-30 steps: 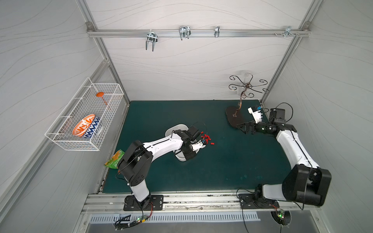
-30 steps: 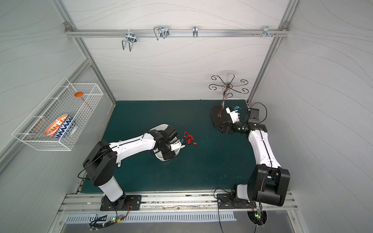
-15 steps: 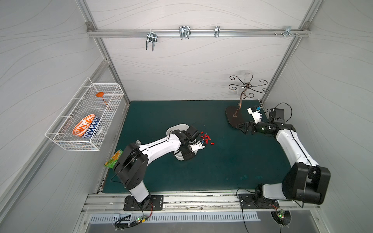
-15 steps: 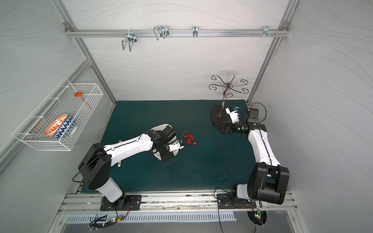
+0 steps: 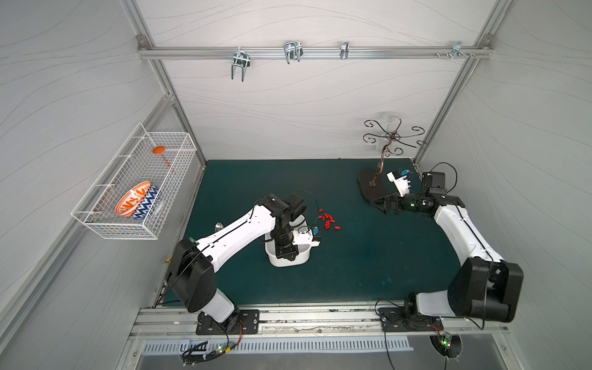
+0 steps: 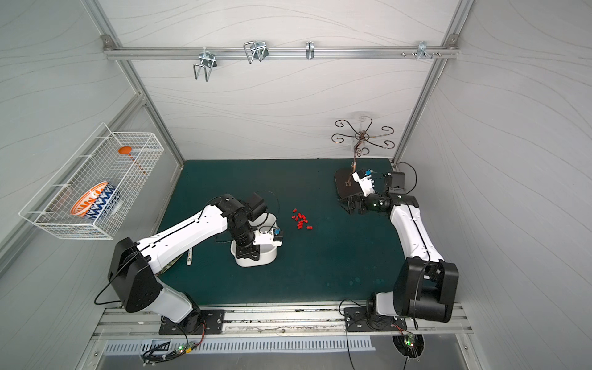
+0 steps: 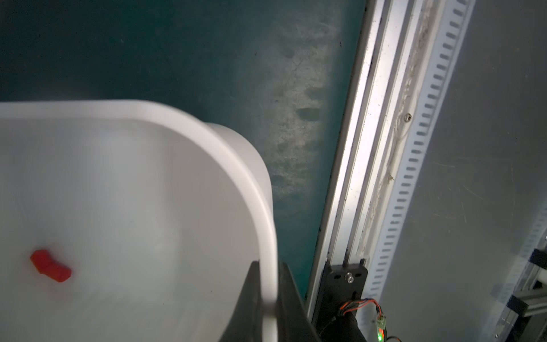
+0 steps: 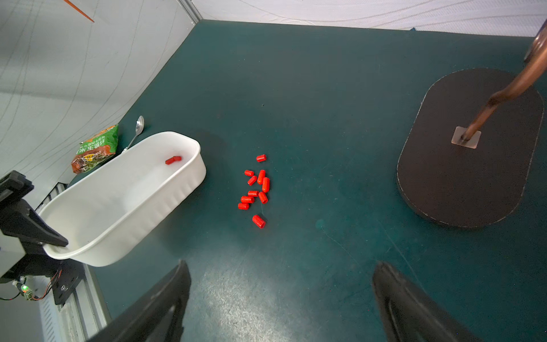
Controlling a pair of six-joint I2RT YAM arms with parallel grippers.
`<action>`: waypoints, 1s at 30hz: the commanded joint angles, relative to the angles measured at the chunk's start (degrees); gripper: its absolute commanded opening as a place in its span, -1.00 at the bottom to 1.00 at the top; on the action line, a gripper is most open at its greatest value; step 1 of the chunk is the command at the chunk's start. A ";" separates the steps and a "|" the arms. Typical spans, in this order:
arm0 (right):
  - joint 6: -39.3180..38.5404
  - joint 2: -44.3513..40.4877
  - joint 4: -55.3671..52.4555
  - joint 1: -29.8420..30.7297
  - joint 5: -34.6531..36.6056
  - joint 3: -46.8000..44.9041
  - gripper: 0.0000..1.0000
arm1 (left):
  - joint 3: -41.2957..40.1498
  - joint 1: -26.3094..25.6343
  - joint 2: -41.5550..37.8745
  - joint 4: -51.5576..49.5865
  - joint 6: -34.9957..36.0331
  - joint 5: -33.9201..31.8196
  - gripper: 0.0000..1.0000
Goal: Take the screw protection sleeves out of the storage box
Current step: Adjust the storage box at the center of the board.
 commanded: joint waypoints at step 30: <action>-1.94 0.49 -1.40 1.13 -0.28 0.02 0.98 | -10.33 0.85 0.12 15.21 -0.35 0.74 -0.19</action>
